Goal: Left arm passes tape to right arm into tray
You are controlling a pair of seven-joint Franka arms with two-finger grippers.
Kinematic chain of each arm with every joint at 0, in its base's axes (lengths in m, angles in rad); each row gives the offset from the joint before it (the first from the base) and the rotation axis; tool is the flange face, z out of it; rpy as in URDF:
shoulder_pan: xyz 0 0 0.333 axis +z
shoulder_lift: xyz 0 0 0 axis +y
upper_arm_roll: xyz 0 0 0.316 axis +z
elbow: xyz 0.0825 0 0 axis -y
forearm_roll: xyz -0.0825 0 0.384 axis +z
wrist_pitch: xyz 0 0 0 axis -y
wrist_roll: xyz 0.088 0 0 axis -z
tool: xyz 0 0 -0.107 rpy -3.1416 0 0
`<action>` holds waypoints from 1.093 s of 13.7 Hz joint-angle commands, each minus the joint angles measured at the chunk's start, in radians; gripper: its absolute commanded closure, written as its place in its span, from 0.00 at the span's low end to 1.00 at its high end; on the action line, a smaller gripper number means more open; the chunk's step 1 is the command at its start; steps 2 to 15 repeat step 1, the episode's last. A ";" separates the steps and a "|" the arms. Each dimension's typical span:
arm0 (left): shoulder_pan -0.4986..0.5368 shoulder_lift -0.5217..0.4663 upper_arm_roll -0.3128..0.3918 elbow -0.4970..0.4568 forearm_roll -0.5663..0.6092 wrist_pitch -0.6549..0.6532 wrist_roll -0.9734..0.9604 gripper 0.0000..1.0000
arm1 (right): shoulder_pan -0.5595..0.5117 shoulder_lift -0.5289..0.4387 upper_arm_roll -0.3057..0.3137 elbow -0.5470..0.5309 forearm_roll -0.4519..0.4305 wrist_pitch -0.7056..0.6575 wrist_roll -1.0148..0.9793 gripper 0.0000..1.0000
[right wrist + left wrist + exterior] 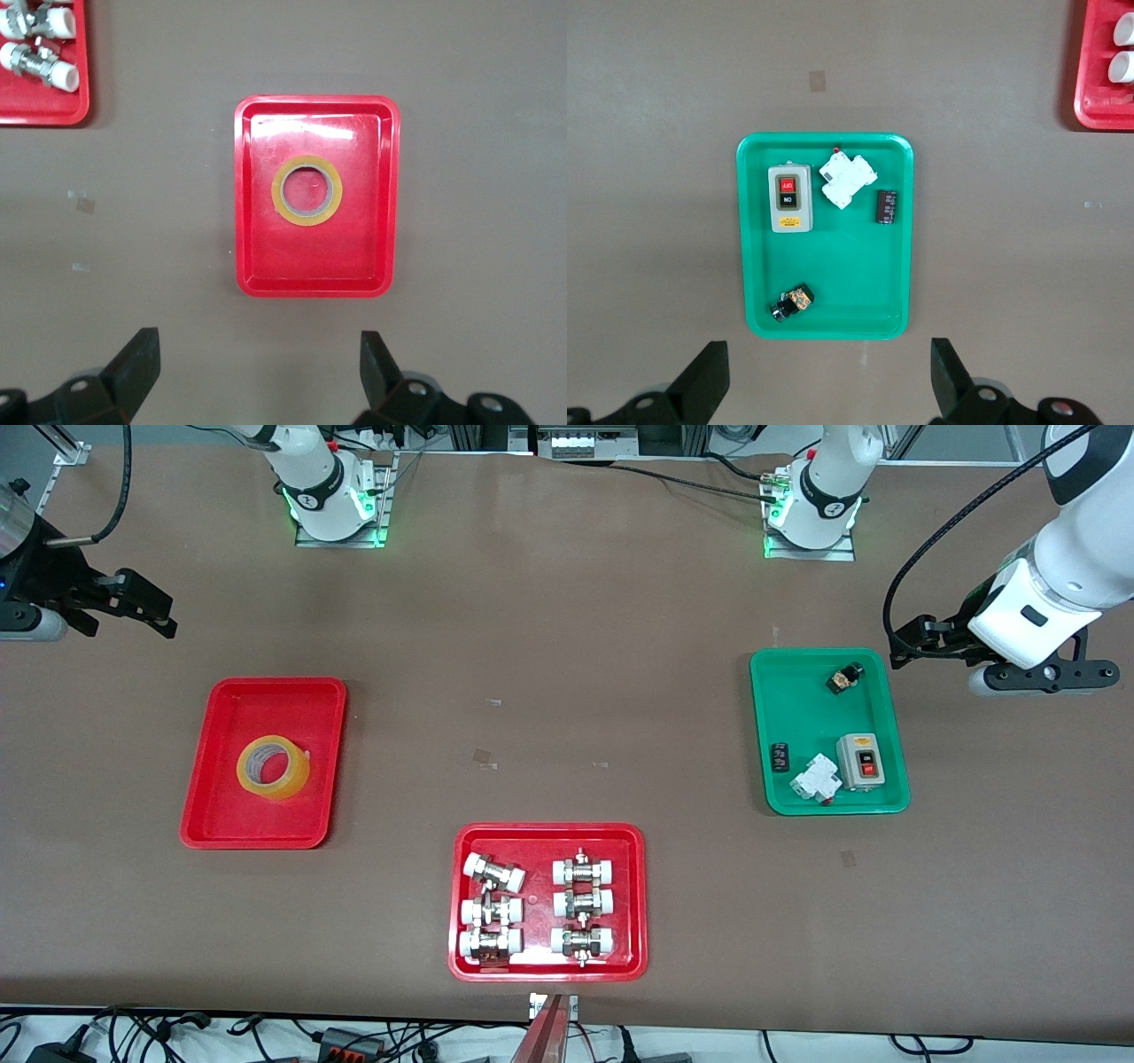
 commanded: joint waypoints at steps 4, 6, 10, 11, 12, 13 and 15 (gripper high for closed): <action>0.009 -0.024 -0.005 -0.017 -0.015 0.003 0.007 0.00 | -0.003 -0.013 0.001 0.000 0.016 -0.011 -0.023 0.00; 0.009 -0.024 -0.005 -0.017 -0.015 0.003 0.007 0.00 | -0.003 -0.013 0.001 0.000 0.016 -0.011 -0.023 0.00; 0.009 -0.024 -0.005 -0.017 -0.015 0.003 0.007 0.00 | -0.003 -0.013 0.001 0.000 0.016 -0.011 -0.023 0.00; 0.009 -0.024 -0.005 -0.017 -0.015 0.003 0.007 0.00 | -0.003 -0.013 0.001 0.000 0.016 -0.011 -0.023 0.00; 0.009 -0.024 -0.005 -0.017 -0.015 0.003 0.007 0.00 | -0.003 -0.013 0.001 0.000 0.016 -0.011 -0.023 0.00; 0.009 -0.024 -0.005 -0.017 -0.015 0.003 0.007 0.00 | -0.003 -0.013 0.001 0.000 0.016 -0.011 -0.023 0.00; 0.009 -0.024 -0.005 -0.017 -0.015 0.003 0.007 0.00 | -0.003 -0.013 0.001 0.000 0.016 -0.011 -0.023 0.00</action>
